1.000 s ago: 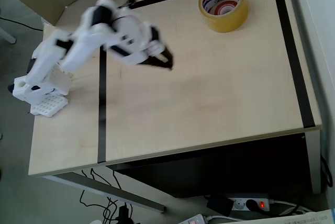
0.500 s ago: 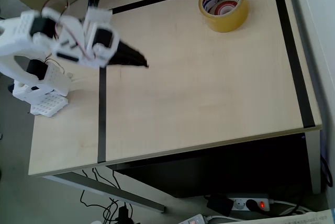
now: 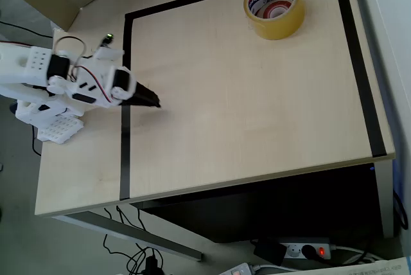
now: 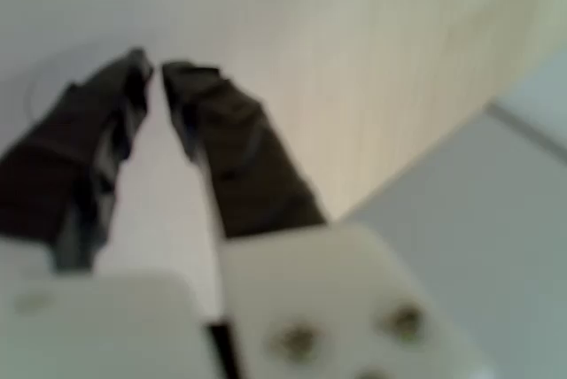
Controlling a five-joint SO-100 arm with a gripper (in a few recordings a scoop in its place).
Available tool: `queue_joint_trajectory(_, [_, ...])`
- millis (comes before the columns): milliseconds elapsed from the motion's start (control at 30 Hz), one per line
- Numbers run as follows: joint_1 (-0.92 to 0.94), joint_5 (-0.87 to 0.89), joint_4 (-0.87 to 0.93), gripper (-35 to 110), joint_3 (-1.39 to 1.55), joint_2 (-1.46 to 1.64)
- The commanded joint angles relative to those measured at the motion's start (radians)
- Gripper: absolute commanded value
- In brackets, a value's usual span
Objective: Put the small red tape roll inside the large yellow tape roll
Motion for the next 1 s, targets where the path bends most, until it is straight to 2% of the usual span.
queue_joint_trajectory(0, [-0.046,0.009,0.221,0,0.066,0.42])
queue_joint_trajectory(100, [-0.106,0.008,0.555,0,0.147,0.845])
queue_joint_trajectory(267, [-0.078,0.011,0.666,0,0.147,0.851])
queue_joint_trajectory(400, [-0.086,0.011,0.827,0,0.149,0.851])
queue_joint_trajectory(600, [0.052,0.014,0.827,0,0.149,0.851])
queue_joint_trajectory(967, [0.009,0.014,0.827,0,0.149,0.85])
